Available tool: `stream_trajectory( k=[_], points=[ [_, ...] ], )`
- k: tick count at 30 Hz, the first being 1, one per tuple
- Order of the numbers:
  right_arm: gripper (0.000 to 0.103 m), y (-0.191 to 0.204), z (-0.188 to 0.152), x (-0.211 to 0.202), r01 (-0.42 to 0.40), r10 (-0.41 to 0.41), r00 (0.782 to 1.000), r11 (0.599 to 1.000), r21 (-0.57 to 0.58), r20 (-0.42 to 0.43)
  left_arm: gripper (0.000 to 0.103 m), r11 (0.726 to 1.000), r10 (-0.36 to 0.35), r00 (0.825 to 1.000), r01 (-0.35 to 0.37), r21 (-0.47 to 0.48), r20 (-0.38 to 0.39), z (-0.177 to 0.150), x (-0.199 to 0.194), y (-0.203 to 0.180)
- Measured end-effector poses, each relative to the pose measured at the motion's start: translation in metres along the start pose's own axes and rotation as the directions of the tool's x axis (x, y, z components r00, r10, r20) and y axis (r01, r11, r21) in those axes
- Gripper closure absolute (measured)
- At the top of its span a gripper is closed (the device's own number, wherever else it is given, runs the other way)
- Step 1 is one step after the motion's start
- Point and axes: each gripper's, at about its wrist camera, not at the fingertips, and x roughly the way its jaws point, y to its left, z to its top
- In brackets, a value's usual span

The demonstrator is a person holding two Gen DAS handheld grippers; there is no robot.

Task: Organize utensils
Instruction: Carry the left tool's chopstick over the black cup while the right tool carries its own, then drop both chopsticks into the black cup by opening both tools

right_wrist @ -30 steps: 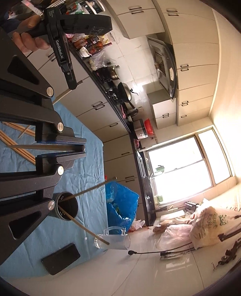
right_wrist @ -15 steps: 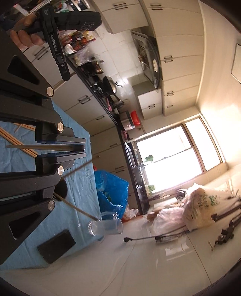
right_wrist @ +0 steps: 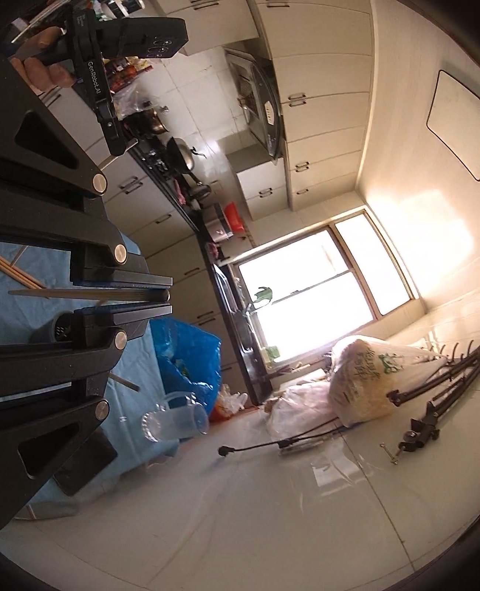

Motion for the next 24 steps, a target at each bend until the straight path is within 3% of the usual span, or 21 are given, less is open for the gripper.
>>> stream_trajectory(
  k=[9, 15, 24],
  points=[
    [0.095, -0.003, 0.031, 0.011, 0.042, -0.041, 0.997, 0.999, -0.019, 0.068, 0.096, 0.999, -0.029, 0.998, 0.028, 0.015, 0.049, 0.041, 0.018, -0.023],
    [0.095, -0.011, 0.045, 0.036, 0.074, -0.072, 0.995, 0.997, -0.026, 0.074, 0.096, 1.0, -0.03, 0.999, 0.03, 0.002, 0.045, 0.06, 0.055, -0.028],
    [0.095, -0.042, 0.023, 0.089, 0.096, -0.096, 0.995, 0.995, -0.003, -0.039, 0.096, 0.999, -0.023, 0.997, 0.02, -0.047, -0.078, 0.044, 0.13, -0.015]
  ],
)
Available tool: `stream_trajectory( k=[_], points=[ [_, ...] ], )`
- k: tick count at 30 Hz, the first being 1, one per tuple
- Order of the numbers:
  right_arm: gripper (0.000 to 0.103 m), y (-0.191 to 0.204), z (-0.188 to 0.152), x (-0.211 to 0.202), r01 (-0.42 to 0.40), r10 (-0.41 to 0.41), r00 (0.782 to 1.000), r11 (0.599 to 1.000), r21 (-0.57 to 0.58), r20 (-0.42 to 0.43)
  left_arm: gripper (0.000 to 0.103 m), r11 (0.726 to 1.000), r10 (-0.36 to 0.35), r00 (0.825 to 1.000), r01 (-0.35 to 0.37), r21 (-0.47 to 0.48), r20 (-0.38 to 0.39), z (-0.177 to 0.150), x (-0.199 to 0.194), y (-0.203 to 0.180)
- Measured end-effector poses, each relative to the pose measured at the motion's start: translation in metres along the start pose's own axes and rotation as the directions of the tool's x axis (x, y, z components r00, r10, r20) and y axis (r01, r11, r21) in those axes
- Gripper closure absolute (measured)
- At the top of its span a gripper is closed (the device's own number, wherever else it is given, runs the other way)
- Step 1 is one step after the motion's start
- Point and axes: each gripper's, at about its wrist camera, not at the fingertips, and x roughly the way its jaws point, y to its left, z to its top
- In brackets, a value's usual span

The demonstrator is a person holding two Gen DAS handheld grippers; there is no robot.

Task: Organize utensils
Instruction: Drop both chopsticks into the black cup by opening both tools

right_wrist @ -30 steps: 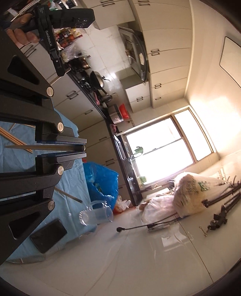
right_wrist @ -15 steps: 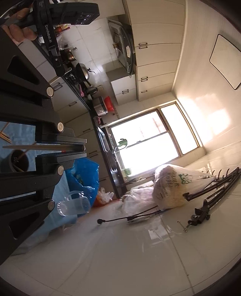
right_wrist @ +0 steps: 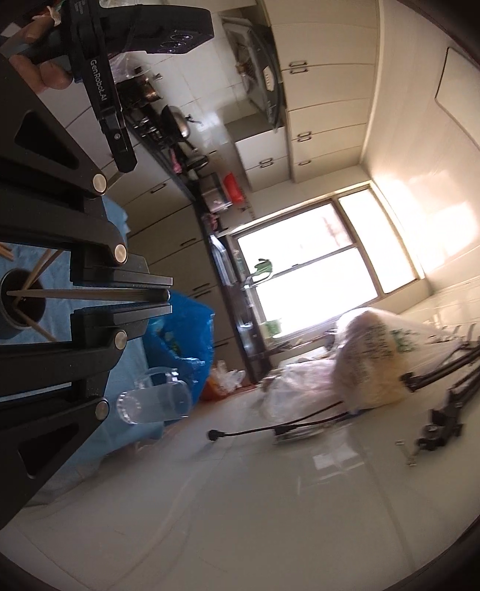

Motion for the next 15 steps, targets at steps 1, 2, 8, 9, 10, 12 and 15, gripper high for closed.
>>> stream_trajectory(
  k=[1, 2, 8, 9, 10, 12, 15],
  points=[
    [0.095, -0.003, -0.003, 0.005, 0.0, 0.0, 1.0, 1.0, 0.004, -0.012, 0.096, 1.0, 0.003, 1.0, -0.003, -0.002, -0.01, -0.002, 0.005, 0.001],
    [0.095, -0.005, -0.006, 0.01, 0.002, -0.002, 1.0, 1.0, 0.007, -0.026, 0.096, 1.0, 0.007, 1.0, -0.007, -0.004, -0.024, -0.006, 0.011, 0.003],
    [0.095, -0.012, -0.026, 0.036, 0.012, -0.012, 0.995, 1.0, -0.003, -0.103, 0.096, 1.0, 0.024, 0.998, -0.025, -0.013, -0.064, -0.018, 0.026, 0.013],
    [0.095, -0.012, -0.028, 0.039, 0.015, -0.016, 0.994, 1.0, -0.007, -0.109, 0.096, 1.0, 0.025, 0.998, -0.026, -0.016, -0.065, -0.018, 0.025, 0.014],
    [0.094, -0.012, -0.029, 0.041, 0.018, -0.018, 0.993, 1.0, -0.009, -0.113, 0.096, 1.0, 0.025, 0.998, -0.026, -0.017, -0.064, -0.019, 0.024, 0.014],
    [0.093, -0.012, -0.029, 0.044, 0.015, -0.016, 0.993, 1.0, -0.008, -0.12, 0.096, 1.0, 0.025, 0.998, -0.025, -0.012, -0.057, -0.021, 0.02, 0.015],
    [0.093, -0.012, -0.029, 0.044, 0.018, -0.019, 0.993, 1.0, -0.011, -0.119, 0.096, 1.0, 0.027, 0.999, -0.027, -0.007, -0.046, -0.023, 0.011, 0.016]
  ],
)
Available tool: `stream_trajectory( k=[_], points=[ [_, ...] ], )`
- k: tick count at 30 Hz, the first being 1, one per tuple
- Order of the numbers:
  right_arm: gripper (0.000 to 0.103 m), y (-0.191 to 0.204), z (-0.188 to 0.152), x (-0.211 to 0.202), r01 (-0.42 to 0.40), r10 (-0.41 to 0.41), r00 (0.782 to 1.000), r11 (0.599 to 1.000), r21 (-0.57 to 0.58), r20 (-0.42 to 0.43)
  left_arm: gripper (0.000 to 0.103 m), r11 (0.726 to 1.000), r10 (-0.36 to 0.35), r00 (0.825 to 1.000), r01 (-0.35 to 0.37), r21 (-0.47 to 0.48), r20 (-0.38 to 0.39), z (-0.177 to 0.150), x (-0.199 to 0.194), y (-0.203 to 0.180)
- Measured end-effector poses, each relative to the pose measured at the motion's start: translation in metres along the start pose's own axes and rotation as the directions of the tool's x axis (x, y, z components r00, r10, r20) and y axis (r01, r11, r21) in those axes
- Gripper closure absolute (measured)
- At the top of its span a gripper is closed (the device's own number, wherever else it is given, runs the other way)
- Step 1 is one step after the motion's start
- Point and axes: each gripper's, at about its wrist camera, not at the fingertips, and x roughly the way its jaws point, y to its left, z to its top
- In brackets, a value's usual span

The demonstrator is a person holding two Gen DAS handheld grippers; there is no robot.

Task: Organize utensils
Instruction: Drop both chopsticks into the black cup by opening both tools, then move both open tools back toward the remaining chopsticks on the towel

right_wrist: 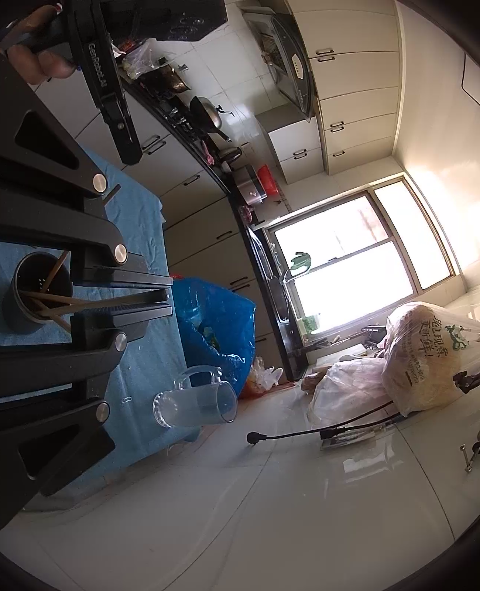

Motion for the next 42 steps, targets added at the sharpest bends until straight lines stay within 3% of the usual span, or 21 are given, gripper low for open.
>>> stream_trajectory(
  k=[4, 9, 13, 17, 20, 23, 30, 38, 42],
  points=[
    [0.093, 0.003, 0.0, -0.006, -0.002, 0.002, 1.0, 1.0, -0.005, 0.003, 0.096, 1.0, 0.0, 1.0, 0.0, -0.008, 0.007, -0.002, -0.01, 0.005],
    [0.085, 0.008, 0.001, -0.023, -0.004, 0.004, 1.0, 1.0, -0.002, 0.027, 0.094, 1.0, 0.005, 1.0, -0.005, -0.03, 0.011, -0.009, -0.029, 0.021],
    [0.084, 0.017, -0.005, -0.046, -0.037, 0.037, 0.998, 0.999, -0.004, 0.042, 0.087, 0.997, 0.048, 0.999, -0.048, -0.055, 0.006, -0.025, -0.045, 0.048],
    [0.076, 0.031, -0.026, -0.059, -0.088, 0.088, 0.996, 0.996, -0.007, 0.006, 0.087, 0.989, 0.099, 0.995, -0.101, -0.105, -0.025, -0.045, -0.053, 0.084],
    [0.075, 0.044, -0.046, -0.06, -0.118, 0.117, 0.992, 0.993, -0.027, -0.051, 0.086, 0.977, 0.138, 0.987, -0.149, -0.153, -0.079, -0.066, -0.051, 0.117],
    [0.075, 0.06, -0.073, -0.051, -0.142, 0.133, 0.983, 0.988, -0.062, -0.128, 0.086, 0.961, 0.162, 0.976, -0.189, -0.201, -0.144, -0.087, -0.044, 0.145],
    [0.075, 0.075, -0.122, -0.02, -0.128, 0.103, 0.952, 0.99, -0.067, -0.288, 0.087, 0.938, 0.13, 0.949, -0.211, -0.273, -0.287, -0.126, -0.006, 0.181],
    [0.075, 0.065, -0.142, 0.003, -0.082, 0.055, 0.923, 0.995, -0.056, -0.38, 0.087, 0.924, 0.137, 0.915, -0.257, -0.284, -0.38, -0.132, 0.051, 0.198],
    [0.075, 0.065, -0.144, 0.003, -0.074, 0.042, 0.921, 0.995, -0.066, -0.388, 0.087, 0.915, 0.168, 0.897, -0.296, -0.274, -0.41, -0.13, 0.074, 0.208]
  ],
)
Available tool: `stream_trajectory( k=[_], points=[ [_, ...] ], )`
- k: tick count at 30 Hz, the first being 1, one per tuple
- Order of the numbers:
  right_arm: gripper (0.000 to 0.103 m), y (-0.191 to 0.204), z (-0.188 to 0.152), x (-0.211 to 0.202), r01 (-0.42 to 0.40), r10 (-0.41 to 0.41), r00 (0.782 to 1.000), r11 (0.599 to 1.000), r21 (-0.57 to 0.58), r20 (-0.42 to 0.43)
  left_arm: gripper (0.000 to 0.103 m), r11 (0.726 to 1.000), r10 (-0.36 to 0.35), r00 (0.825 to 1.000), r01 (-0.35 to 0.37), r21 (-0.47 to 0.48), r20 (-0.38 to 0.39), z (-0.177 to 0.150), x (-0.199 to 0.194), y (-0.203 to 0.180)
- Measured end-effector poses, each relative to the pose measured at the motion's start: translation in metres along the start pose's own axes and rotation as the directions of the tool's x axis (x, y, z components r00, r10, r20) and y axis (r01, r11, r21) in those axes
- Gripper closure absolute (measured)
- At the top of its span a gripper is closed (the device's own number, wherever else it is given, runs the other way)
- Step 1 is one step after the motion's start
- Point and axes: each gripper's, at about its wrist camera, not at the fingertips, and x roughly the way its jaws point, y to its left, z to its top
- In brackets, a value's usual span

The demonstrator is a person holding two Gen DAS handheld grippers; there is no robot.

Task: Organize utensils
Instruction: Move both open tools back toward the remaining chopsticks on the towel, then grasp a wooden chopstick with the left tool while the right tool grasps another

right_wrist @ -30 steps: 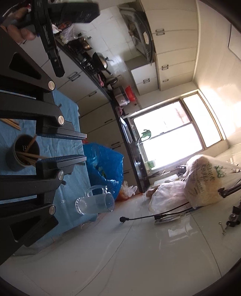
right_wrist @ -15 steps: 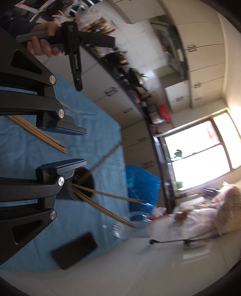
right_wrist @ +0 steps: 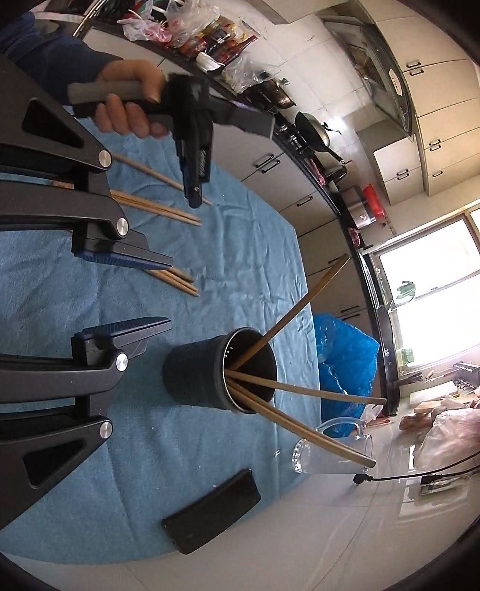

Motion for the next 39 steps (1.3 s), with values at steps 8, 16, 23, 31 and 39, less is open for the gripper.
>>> stream_trajectory(
  k=[8, 16, 23, 31, 39],
  points=[
    [0.075, 0.003, -0.004, 0.006, 0.0, 0.0, 1.0, 1.0, -0.004, -0.015, 0.087, 0.998, 0.057, 0.997, -0.057, 0.003, -0.042, 0.013, 0.028, -0.006],
    [0.075, 0.013, 0.0, 0.019, -0.011, 0.01, 0.999, 1.0, -0.019, -0.044, 0.096, 0.998, 0.065, 0.998, -0.065, 0.004, -0.028, -0.002, 0.025, 0.006],
    [0.075, 0.037, 0.009, 0.063, -0.065, 0.06, 0.986, 0.997, -0.029, -0.155, 0.096, 1.0, 0.005, 1.0, -0.005, -0.004, -0.029, -0.026, 0.007, 0.025],
    [0.075, 0.044, 0.022, 0.116, -0.014, 0.013, 0.97, 1.0, -0.002, -0.241, 0.096, 0.998, -0.059, 0.998, 0.059, -0.024, -0.008, -0.029, -0.012, 0.044],
    [0.076, 0.051, 0.029, 0.16, 0.042, -0.044, 0.952, 0.999, -0.012, -0.303, 0.096, 0.999, -0.038, 0.999, 0.038, -0.023, -0.007, -0.036, -0.015, 0.049]
  ],
)
